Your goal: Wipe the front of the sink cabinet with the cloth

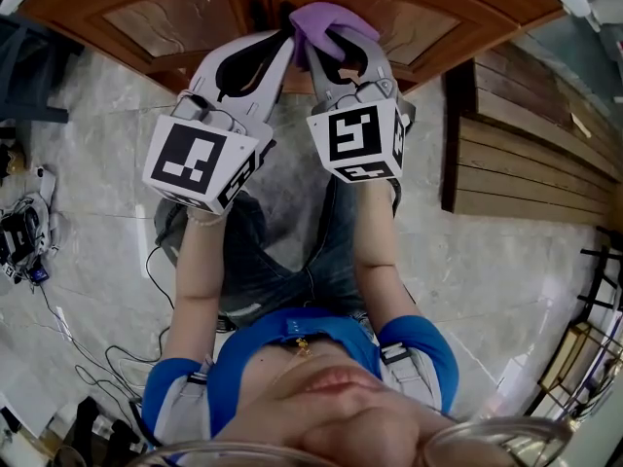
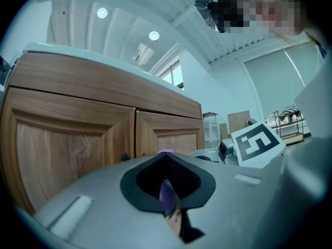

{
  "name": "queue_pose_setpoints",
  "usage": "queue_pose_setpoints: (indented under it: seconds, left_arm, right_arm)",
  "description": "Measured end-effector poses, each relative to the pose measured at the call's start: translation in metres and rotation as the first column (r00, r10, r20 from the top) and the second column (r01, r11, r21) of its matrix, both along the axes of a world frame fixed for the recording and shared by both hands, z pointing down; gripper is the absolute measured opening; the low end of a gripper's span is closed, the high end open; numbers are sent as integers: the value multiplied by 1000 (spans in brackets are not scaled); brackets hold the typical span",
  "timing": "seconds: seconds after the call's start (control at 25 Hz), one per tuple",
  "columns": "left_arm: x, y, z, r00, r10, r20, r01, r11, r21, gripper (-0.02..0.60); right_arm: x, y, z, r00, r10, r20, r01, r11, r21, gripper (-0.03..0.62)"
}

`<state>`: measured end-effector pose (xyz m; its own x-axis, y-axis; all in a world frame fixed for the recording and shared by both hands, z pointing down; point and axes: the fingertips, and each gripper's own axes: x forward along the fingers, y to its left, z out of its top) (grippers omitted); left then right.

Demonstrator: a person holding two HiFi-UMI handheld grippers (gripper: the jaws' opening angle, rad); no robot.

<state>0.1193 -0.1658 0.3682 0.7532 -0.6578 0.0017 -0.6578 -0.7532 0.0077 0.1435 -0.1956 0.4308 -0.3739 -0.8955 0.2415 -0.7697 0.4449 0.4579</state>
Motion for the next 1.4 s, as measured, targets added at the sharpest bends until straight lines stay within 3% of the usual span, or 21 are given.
queue_pose_setpoints:
  seconds: [0.6,1.4]
  left_arm:
    - [2,-3,8,1000,0,14,0,1000,-21,0]
    - [33,-3,16,997,72,22,-71,997,-31,0]
  right_arm:
    - [0,1,7,999,6,33,-6,1000,1,63]
    - [71,9,3,993,111,34,-111,994,-3,63]
